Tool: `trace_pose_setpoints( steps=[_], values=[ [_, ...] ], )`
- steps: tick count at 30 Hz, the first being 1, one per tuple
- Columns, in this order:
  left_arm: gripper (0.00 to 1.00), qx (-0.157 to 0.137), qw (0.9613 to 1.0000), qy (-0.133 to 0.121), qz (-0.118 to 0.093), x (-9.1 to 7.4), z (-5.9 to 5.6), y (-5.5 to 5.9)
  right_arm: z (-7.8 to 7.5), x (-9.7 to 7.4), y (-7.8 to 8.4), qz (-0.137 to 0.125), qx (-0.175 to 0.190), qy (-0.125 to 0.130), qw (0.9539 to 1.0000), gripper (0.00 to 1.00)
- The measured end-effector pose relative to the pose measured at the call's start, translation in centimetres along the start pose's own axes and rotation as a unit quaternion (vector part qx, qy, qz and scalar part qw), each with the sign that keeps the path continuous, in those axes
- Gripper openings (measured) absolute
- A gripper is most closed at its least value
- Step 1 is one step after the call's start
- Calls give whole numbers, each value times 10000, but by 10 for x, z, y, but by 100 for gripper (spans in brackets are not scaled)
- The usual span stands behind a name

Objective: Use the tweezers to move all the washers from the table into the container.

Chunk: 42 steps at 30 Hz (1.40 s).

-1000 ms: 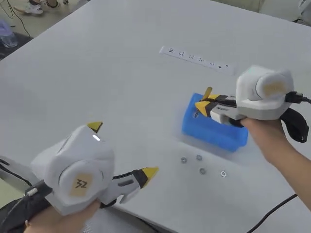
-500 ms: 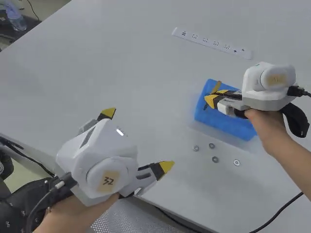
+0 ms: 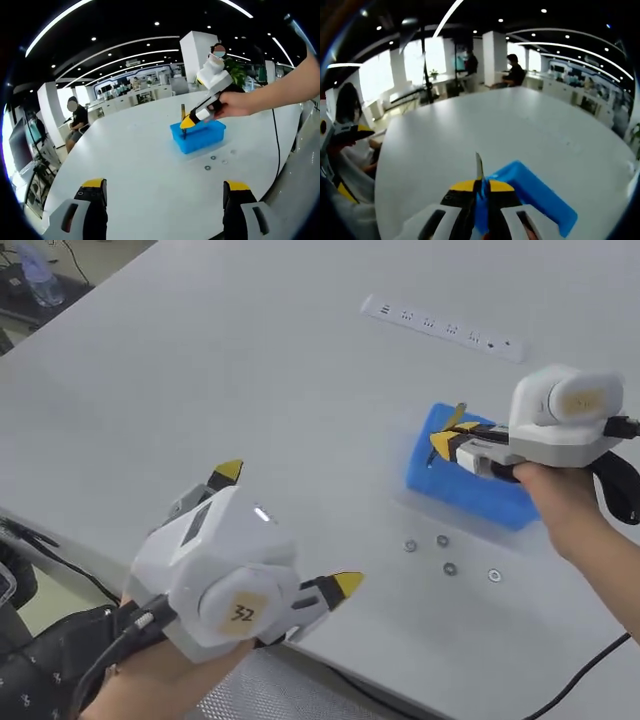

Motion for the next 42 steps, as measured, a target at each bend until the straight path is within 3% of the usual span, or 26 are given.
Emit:
trace_pose_setpoints(
  steps=[6,10,19,30,35,42],
  values=[
    [99,39,10000,-33,-44,-1,0,-1,11,-23,-19,-367,-145,-86,9992,4],
    [99,73,9999,-83,-88,-2,0,-2,21,-38,-23,-515,-143,-160,9984,4],
    [99,111,9997,-159,-123,-4,1,-2,41,-61,-10,-534,-23,-252,9983,4],
    [99,152,9995,-162,-223,-5,0,-4,64,-57,19,-250,174,-377,9988,4],
    [99,191,9995,-185,-176,-5,1,-3,66,-56,27,-187,209,-390,9988,4],
    [99,140,9994,-132,-290,-5,0,-5,68,-52,41,-34,349,-371,9987,4]
  ],
)
Point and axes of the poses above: the centre of the closed fingertips' face, and the gripper's own axes: x roughly forward along the fingers, z roughly to its left, y roughly out of its underside, the point moved 8 cm from there along -x, roughly backward along the fingers, and after that the axes turned 3 degrees about y, right-handed, at the moved point
